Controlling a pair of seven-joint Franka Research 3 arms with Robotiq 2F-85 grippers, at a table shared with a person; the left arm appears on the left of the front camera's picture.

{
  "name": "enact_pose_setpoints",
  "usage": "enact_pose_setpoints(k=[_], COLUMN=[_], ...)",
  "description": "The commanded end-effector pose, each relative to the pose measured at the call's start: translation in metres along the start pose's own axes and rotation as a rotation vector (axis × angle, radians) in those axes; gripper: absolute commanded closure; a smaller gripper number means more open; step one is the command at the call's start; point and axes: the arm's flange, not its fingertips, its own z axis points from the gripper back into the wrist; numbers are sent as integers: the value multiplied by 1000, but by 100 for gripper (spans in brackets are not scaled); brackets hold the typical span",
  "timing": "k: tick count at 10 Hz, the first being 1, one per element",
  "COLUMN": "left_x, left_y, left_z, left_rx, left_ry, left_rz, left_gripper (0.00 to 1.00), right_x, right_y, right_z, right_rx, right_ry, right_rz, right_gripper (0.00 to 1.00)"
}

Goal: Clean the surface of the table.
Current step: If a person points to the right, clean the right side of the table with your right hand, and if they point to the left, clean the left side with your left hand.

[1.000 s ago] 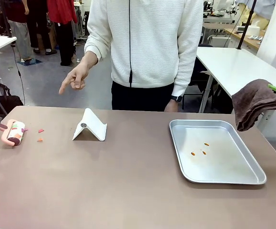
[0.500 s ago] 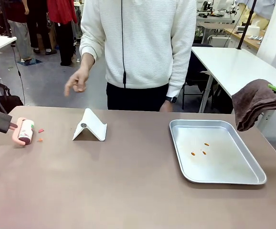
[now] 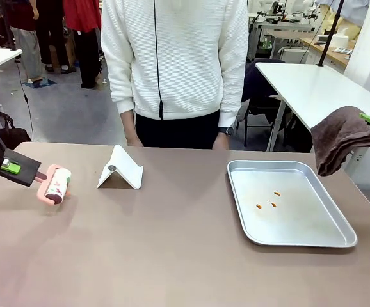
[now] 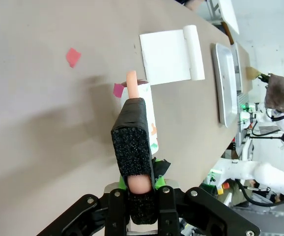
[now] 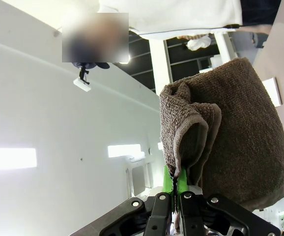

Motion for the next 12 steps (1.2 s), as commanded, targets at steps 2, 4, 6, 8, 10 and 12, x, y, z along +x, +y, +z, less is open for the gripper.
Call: enact_pose_setpoints(k=[2,4,6,8,10,12], left_x=[7,15,25,41,57,68], left_y=[2,7,18,45,80,110], left_z=[-4,4,22,46,86,128], left_rx=[33,8,-18,-66,-93,-218], left_ry=[-16,-36,-68,-88,-192,-286], left_rz=[52,87,129,224,335,445], left_gripper=[79,79,79,79,79,79], right_x=[-2,-2,-2,-2,-2,-2], right_y=[2,2,2,2,2,2], right_z=[1,1,1,1,1,1], right_rx=[15,15,15,15,15,15], right_ry=[12,12,12,12,12,12], right_rz=[12,12,12,12,12,12], right_gripper=[100,100,100,100,100,100])
